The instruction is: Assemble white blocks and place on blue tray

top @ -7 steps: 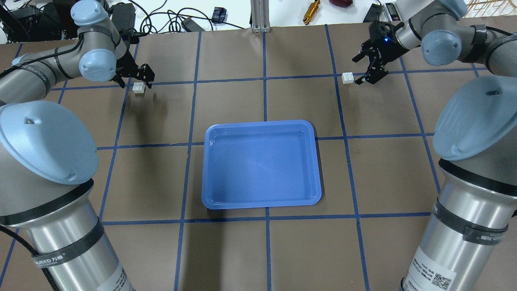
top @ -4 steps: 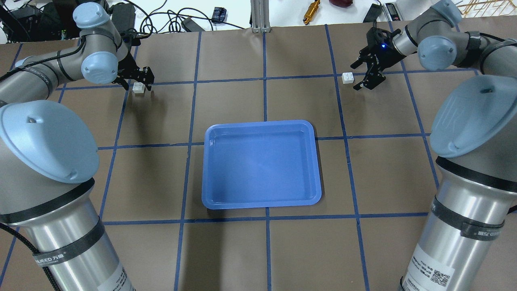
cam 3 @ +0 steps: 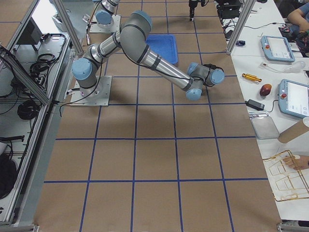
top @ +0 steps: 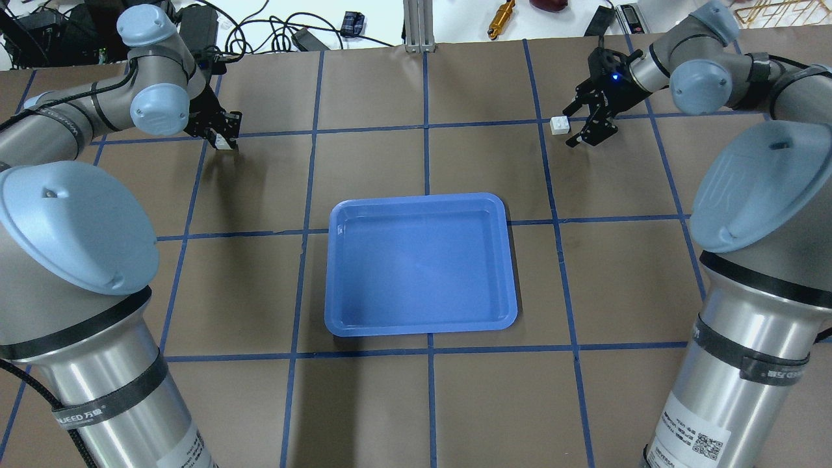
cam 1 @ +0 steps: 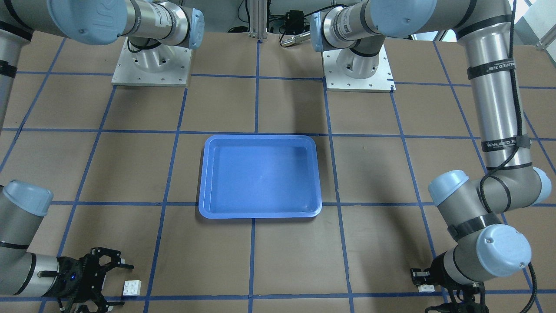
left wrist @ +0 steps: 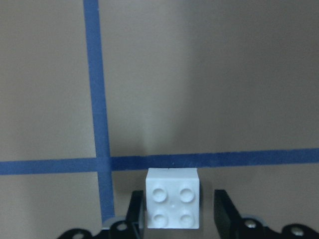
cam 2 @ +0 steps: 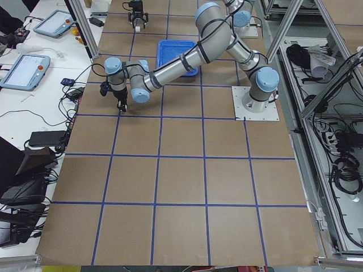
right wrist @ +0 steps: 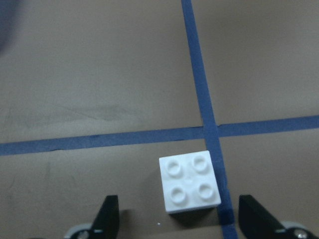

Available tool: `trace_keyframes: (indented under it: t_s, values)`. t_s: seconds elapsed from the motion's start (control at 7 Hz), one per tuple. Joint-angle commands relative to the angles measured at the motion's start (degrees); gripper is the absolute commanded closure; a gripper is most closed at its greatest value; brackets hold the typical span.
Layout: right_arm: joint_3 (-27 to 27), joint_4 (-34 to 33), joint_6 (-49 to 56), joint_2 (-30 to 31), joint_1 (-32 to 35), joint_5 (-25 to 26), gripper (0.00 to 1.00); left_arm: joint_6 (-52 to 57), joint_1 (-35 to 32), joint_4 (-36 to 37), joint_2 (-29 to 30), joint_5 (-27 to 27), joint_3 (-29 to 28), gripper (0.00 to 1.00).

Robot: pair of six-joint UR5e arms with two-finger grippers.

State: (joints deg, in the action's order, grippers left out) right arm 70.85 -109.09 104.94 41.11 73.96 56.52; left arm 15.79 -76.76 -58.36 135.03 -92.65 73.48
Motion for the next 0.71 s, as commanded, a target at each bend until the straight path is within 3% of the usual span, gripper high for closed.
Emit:
trace_keyframes:
  t_s: [0.0,0.29,0.43,0.57]
  values:
    - [-0.1,-0.1,0.0,0.2,0.1,-0.3,0.14,-0.1,0.0,-0.6,-0.8,0.8,-0.2,0.92]
    - [-0.1,-0.1,0.0,0.2,0.2,-0.6,0.14,-0.7,-0.8,-3.9,-4.0,6.6,1.4,0.92]
    - [-0.1,-0.1,0.0,-0.1,0.2,-0.5,0.14,-1.0,-2.2,-4.3,-6.8,6.3,4.7,0.92]
    - [-0.1,-0.1,0.0,0.0,0.2,-0.6,0.32,-2.2,-3.4,-4.5,-10.6,6.3,9.1,0.92]
